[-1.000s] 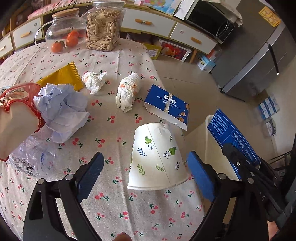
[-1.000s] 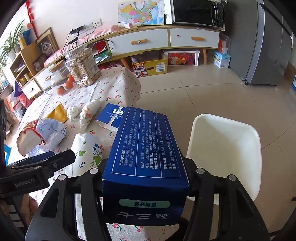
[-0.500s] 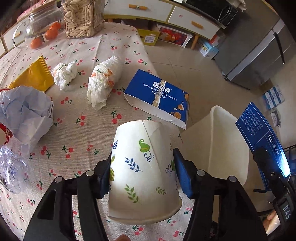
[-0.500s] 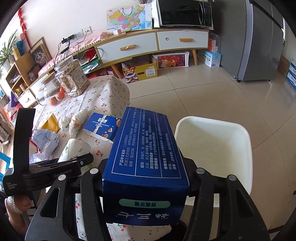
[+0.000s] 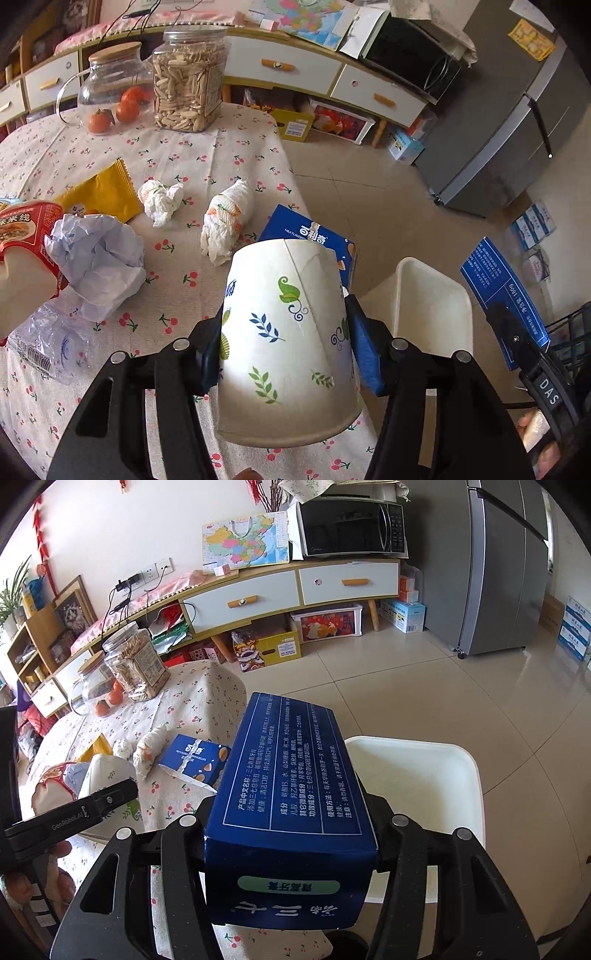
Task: Collect trash
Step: 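Lift the blue box and white cup and carry both toward the white bin, then open the right gripper over the bin while the left gripper releases the cup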
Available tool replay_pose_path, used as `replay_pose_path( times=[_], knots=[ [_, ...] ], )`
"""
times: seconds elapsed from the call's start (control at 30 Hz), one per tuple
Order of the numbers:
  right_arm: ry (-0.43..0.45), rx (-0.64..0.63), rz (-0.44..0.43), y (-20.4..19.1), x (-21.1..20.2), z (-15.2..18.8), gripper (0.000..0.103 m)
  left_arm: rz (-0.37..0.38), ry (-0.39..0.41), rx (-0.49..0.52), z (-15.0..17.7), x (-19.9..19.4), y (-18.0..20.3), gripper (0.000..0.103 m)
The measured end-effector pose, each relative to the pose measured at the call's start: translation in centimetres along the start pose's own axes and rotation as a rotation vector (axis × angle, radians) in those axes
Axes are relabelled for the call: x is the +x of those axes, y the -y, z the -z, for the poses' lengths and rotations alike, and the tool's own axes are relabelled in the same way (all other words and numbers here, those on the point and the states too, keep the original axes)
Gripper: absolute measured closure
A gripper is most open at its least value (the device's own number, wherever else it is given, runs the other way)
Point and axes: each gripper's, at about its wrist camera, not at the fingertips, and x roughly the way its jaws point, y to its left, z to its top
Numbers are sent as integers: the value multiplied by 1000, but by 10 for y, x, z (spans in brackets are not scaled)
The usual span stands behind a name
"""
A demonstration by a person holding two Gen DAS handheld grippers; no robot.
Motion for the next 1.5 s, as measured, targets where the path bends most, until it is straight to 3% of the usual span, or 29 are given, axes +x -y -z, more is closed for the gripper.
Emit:
replay_pose_path(
  times=[0.23, 0.53, 0.6, 0.67, 0.87, 1.4, 1.43, 1.5],
  knots=[
    [59, 6, 86, 11, -9, -2, 50, 10, 67, 24, -1, -16, 8, 46],
    [-4, 80, 204, 54, 0, 5, 48, 39, 111, 99, 9, -17, 46, 46],
    [-10, 106, 219, 65, -1, 5, 26, 59, 104, 110, 14, -14, 58, 46],
    [1, 135, 242, 77, -6, 3, 15, 64, 95, 139, 19, -9, 73, 45],
    [43, 203, 277, 111, -20, -2, 13, 103, 59, 162, 26, 10, 113, 45],
    [49, 440, 355, 210, -37, -2, 10, 154, -20, 261, 38, 65, 221, 42],
    [52, 449, 365, 215, -37, -1, 10, 159, -30, 266, 39, 69, 226, 41],
    [51, 469, 371, 221, -38, -1, 9, 157, -46, 270, 41, 75, 234, 28]
  ],
)
